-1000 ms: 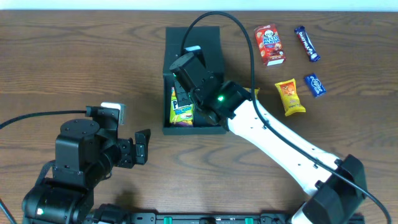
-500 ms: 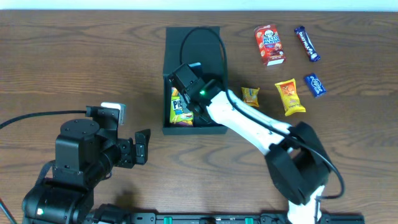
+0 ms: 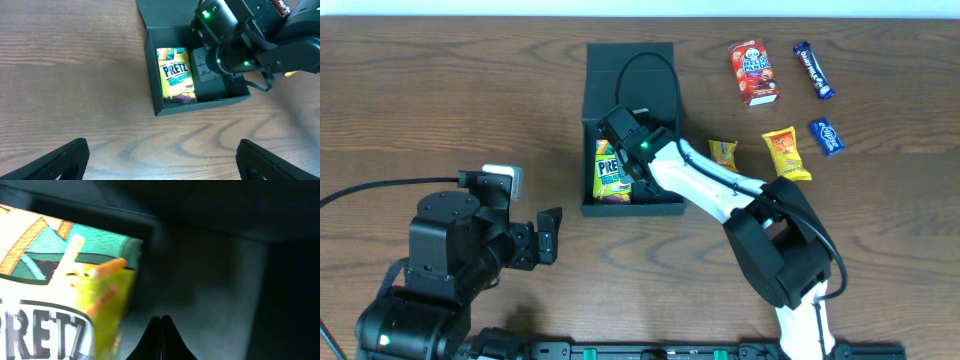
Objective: Pack container
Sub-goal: 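Lower the Pretz box into the black box and release it, then withdraw the right gripper toward the red Hello Panda box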
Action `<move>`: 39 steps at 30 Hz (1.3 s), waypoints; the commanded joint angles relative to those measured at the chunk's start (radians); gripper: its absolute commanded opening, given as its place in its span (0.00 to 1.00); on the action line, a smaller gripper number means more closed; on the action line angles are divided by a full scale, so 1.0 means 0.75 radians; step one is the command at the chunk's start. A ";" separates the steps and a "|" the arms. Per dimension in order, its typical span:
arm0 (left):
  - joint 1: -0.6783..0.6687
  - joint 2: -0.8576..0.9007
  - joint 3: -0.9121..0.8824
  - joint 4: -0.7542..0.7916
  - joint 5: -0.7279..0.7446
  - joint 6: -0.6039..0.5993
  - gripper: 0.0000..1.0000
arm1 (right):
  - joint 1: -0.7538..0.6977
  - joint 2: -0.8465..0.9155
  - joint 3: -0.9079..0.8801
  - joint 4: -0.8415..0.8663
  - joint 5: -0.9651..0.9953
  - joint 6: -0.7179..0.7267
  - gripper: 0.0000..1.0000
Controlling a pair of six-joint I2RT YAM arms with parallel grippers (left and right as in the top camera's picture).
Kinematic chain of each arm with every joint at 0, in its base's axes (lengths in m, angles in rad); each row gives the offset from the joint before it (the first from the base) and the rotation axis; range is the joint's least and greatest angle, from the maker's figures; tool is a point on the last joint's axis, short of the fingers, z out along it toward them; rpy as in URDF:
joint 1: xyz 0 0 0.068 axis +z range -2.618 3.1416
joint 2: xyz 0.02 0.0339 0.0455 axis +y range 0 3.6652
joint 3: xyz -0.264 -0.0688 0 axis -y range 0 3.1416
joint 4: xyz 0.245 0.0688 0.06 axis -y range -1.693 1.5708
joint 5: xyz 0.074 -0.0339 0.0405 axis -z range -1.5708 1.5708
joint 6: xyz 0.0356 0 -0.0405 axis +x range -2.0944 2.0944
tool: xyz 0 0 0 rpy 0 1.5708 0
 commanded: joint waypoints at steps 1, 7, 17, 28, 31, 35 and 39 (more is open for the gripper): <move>0.002 -0.001 0.005 -0.004 0.004 0.010 0.95 | -0.004 0.017 -0.002 0.030 -0.056 -0.004 0.01; 0.002 -0.001 0.005 -0.004 0.005 0.010 0.95 | -0.003 0.017 -0.002 0.101 -0.148 -0.004 0.01; 0.002 -0.001 0.005 -0.004 0.004 0.010 0.95 | -0.004 0.017 -0.002 0.078 -0.165 -0.005 0.01; 0.002 -0.001 0.005 -0.004 0.005 0.010 0.95 | -0.003 0.017 -0.002 -0.006 -0.281 -0.004 0.02; 0.002 -0.001 0.005 -0.004 0.005 0.010 0.95 | -0.003 0.017 -0.002 -0.005 -0.336 -0.004 0.01; 0.002 -0.001 0.005 -0.004 0.005 0.010 0.95 | -0.003 0.017 -0.002 -0.006 -0.352 -0.004 0.01; 0.002 -0.001 0.005 -0.004 0.005 0.010 0.95 | -0.003 0.017 -0.002 -0.007 -0.367 -0.004 0.01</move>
